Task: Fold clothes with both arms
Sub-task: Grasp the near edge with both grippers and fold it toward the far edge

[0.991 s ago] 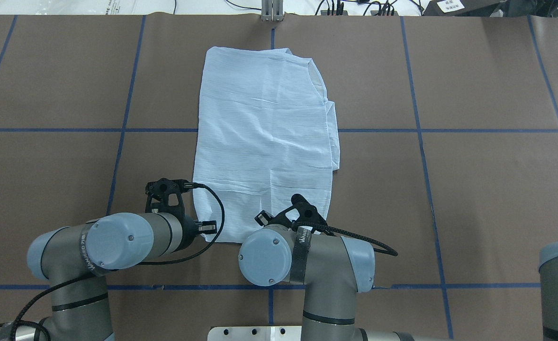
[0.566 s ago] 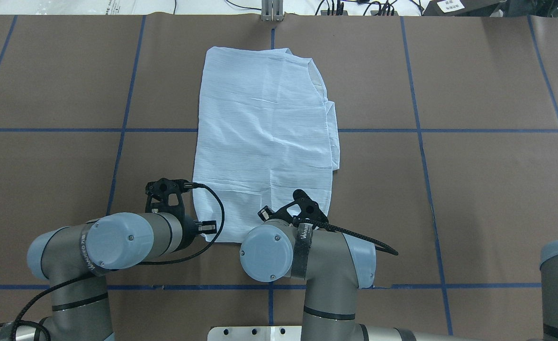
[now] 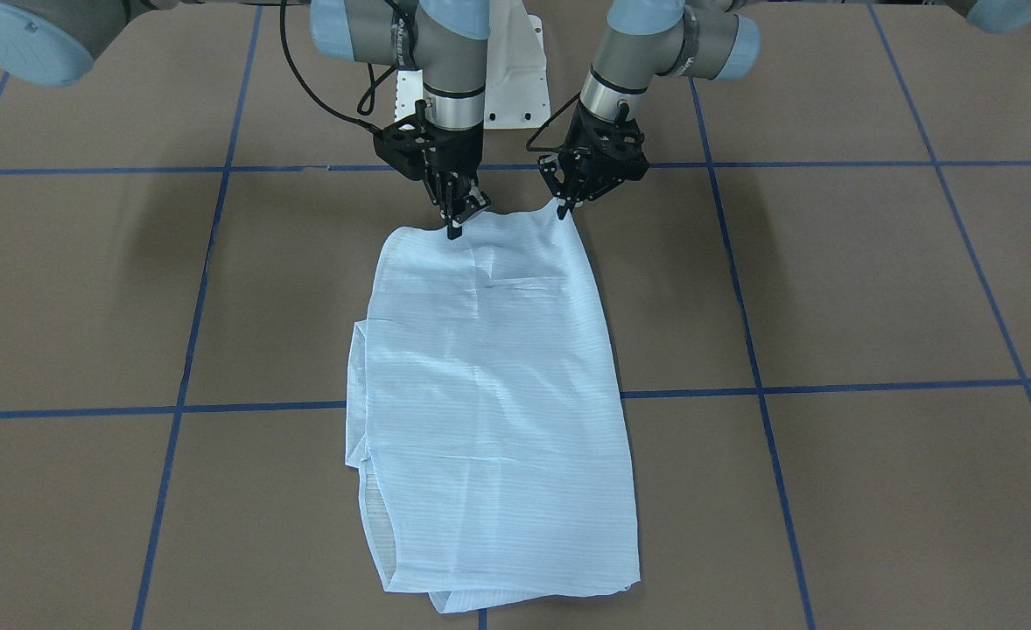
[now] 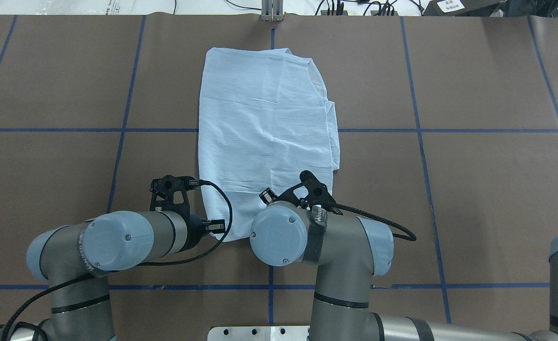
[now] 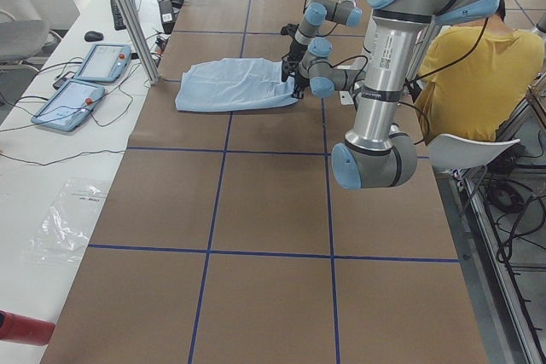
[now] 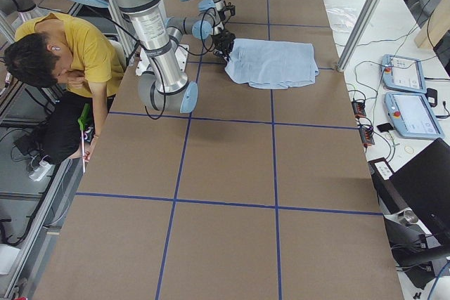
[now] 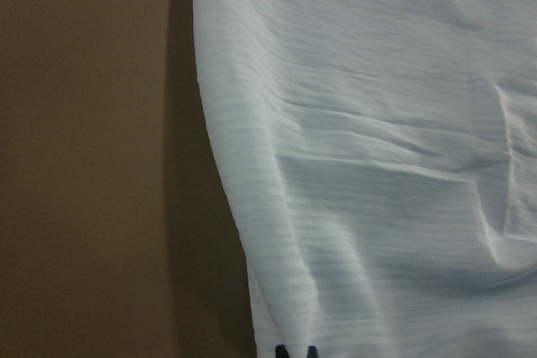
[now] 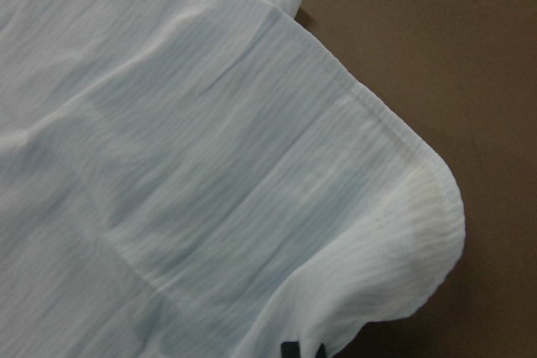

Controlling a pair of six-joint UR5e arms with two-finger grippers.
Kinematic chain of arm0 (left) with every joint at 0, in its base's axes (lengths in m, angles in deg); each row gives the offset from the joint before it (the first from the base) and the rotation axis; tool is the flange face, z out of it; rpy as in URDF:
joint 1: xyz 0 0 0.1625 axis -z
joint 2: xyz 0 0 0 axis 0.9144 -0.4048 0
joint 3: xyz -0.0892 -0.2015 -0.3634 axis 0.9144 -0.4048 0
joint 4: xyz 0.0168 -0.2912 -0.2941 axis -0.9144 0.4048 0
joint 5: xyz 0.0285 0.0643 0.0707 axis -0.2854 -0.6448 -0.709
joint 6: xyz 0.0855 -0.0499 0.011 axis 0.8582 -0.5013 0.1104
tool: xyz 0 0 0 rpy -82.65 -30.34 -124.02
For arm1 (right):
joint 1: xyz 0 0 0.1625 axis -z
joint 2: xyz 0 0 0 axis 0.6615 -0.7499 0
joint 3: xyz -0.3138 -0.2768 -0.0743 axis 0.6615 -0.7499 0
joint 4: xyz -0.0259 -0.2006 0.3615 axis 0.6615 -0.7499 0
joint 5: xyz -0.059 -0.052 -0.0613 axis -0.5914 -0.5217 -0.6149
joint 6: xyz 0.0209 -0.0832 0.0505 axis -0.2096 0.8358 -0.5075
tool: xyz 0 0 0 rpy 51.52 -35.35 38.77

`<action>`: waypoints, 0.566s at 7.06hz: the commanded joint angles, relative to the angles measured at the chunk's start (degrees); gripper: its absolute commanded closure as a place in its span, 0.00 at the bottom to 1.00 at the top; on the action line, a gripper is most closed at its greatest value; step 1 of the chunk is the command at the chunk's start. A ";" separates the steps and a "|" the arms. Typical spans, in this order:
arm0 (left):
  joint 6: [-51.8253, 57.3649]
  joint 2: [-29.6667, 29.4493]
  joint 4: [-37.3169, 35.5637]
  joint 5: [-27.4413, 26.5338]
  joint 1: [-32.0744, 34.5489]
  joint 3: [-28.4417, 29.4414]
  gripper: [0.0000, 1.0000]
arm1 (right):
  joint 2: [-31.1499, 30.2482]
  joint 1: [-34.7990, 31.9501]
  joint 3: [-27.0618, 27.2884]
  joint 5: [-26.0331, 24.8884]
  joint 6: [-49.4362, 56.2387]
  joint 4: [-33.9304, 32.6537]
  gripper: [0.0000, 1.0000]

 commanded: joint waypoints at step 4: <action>-3.15 0.87 -13.30 3.68 -3.57 -24.72 1.00 | -3.94 5.90 29.84 -0.10 -0.87 -23.30 1.00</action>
